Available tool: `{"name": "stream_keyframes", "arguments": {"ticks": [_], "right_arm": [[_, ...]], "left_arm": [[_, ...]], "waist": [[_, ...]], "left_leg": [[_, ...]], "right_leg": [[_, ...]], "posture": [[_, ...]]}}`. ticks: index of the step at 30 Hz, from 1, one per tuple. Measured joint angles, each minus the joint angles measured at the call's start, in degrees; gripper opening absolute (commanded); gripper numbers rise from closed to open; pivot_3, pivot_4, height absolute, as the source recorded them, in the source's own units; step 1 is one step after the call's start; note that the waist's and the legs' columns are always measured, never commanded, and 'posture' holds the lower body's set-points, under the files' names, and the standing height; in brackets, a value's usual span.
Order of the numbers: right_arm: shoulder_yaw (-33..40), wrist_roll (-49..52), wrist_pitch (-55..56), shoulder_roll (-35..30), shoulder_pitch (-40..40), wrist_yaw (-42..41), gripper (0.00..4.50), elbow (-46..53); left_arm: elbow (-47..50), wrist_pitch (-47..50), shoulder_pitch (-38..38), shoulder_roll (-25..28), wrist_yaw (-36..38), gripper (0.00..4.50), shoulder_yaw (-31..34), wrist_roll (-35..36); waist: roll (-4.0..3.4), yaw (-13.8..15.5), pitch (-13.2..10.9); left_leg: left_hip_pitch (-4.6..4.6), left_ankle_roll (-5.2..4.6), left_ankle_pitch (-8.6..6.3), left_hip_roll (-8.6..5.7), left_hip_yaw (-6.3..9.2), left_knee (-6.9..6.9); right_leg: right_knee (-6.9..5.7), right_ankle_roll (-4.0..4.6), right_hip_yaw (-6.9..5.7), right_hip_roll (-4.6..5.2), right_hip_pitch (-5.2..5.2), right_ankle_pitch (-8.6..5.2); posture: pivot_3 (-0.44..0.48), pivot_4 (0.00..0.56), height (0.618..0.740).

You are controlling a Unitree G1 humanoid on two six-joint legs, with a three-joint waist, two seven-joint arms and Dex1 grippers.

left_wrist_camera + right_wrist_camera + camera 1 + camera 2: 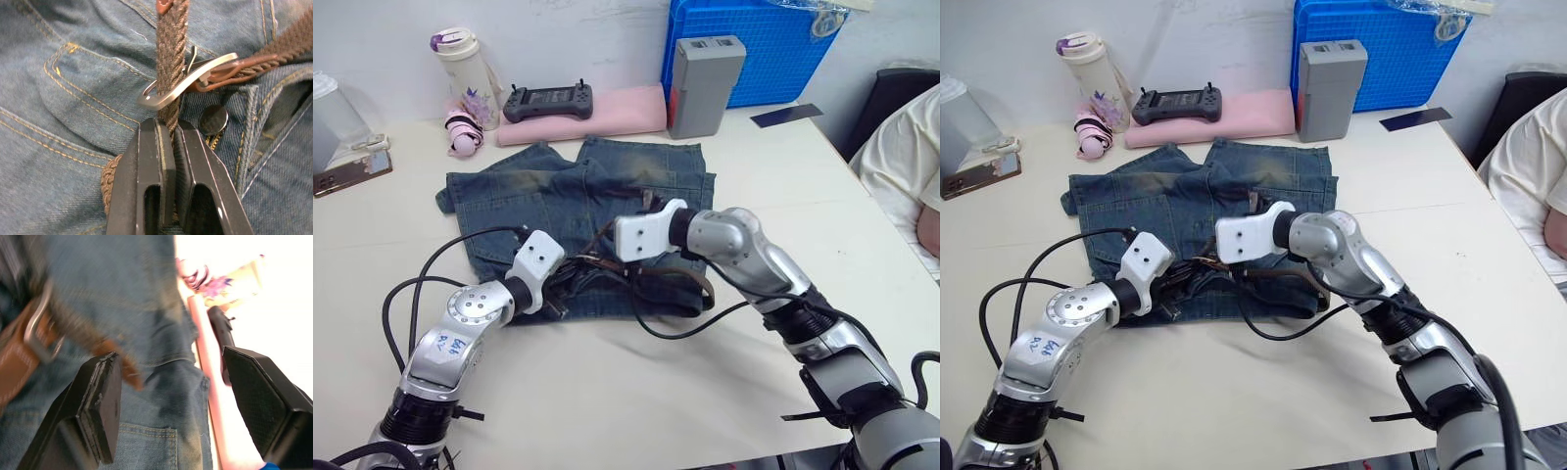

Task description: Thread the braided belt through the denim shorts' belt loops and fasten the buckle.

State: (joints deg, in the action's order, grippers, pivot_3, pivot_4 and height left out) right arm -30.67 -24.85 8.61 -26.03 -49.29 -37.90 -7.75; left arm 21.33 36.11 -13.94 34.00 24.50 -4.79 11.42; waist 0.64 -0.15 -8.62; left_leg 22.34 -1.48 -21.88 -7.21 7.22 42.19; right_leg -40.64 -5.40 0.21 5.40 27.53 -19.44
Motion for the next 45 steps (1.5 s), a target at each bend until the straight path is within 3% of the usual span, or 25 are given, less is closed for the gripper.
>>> {"name": "stream_keyframes", "arguments": {"ticks": [10,13,18,24,25,29,31,36,38,41,45], "right_arm": [[-0.59,-4.51,6.28,1.95,-0.05,1.03,3.49,-6.03],[-0.56,-4.90,6.26,2.23,-0.05,0.93,2.67,-6.46],[-0.49,-4.88,6.12,2.53,-0.02,0.15,0.20,-6.52],[-0.34,-4.80,5.04,2.87,0.61,-0.63,0.05,-6.34],[-0.24,-4.80,4.87,2.88,0.87,-0.66,0.00,-6.07],[-0.20,-4.74,3.67,3.24,2.25,-0.90,0.00,-5.47],[-0.17,-4.74,2.81,3.63,2.63,-0.96,0.00,-4.99],[0.07,-4.86,0.93,3.98,2.85,-0.93,0.00,-3.82],[0.14,-4.87,0.29,4.00,3.18,-0.90,0.00,-3.65],[0.37,-4.91,-0.36,4.14,3.59,-0.80,0.00,-3.28],[1.27,-4.91,-1.64,4.31,4.28,-0.67,0.00,-2.03]], "left_arm": [[-0.43,-5.58,0.87,1.94,0.25,0.00,-2.20,-7.83],[-1.22,-6.81,1.02,2.17,0.54,0.00,-2.28,-9.23],[-1.41,-7.30,1.06,1.98,0.69,0.00,-2.28,-9.97],[-1.63,-7.34,1.07,1.66,0.77,0.00,-2.06,-10.61],[-1.64,-7.33,1.21,1.29,0.81,0.84,-1.70,-10.47],[-1.34,-5.83,2.46,-0.29,2.69,2.58,2.16,-6.28],[-0.68,-1.90,3.47,-0.29,5.35,3.39,6.58,-0.86],[-0.70,6.91,5.25,4.63,15.60,3.39,21.36,15.27],[-4.03,7.68,4.30,7.07,18.43,3.39,25.15,18.20],[-13.95,6.53,0.23,10.77,20.60,2.13,26.27,18.07],[-31.73,-0.24,-8.50,12.55,20.61,0.38,20.70,10.72]], "waist": [[0.00,-0.09,0.00],[0.00,-0.05,0.00],[-0.01,-0.07,0.00],[-0.01,-0.10,0.00],[-0.01,-0.09,0.00],[-0.01,-0.12,0.00],[-0.01,-0.31,0.00],[-0.01,-0.61,0.00],[-0.01,-0.63,0.00],[-0.02,-0.43,-0.01],[-0.02,-0.05,-0.01]], "left_leg": [[0.00,0.00,0.00,0.01,-0.01,0.00],[0.01,0.00,0.00,0.00,-0.01,0.01],[0.01,0.00,0.00,0.01,-0.01,0.01],[0.00,0.00,0.00,0.01,-0.01,0.01],[0.00,0.00,0.00,0.01,-0.01,0.02],[0.01,0.00,0.00,0.01,-0.01,0.03],[0.03,0.01,0.00,0.02,-0.02,0.03],[0.04,0.01,0.00,0.03,0.01,0.04],[0.03,0.01,0.00,0.03,0.00,0.05],[0.02,0.02,0.00,0.01,0.02,0.07],[0.04,0.01,0.00,-0.03,0.02,0.08]], "right_leg": [[-0.08,0.00,0.02,-0.02,0.04,0.00],[-0.09,0.00,0.02,-0.01,0.04,0.00],[-0.10,0.01,0.02,-0.02,0.05,0.00],[-0.13,0.01,0.03,-0.02,0.05,0.00],[-0.13,0.01,0.02,-0.02,0.05,0.00],[-0.14,0.01,0.01,-0.02,0.06,0.00],[-0.17,0.02,0.03,-0.02,0.10,-0.01],[-0.19,0.04,0.00,-0.02,0.12,-0.02],[-0.19,0.05,0.00,-0.02,0.10,-0.02],[-0.20,0.05,-0.01,-0.01,0.09,-0.02],[-0.23,0.04,-0.03,0.00,0.11,-0.02]], "posture": [[0.000,0.150,0.676],[0.000,0.150,0.676],[0.000,0.150,0.676],[0.000,0.150,0.676],[0.000,0.150,0.676],[0.000,0.150,0.676],[0.000,0.150,0.676],[0.000,0.150,0.676],[0.000,0.150,0.676],[0.000,0.150,0.676],[0.000,0.150,0.676]]}}
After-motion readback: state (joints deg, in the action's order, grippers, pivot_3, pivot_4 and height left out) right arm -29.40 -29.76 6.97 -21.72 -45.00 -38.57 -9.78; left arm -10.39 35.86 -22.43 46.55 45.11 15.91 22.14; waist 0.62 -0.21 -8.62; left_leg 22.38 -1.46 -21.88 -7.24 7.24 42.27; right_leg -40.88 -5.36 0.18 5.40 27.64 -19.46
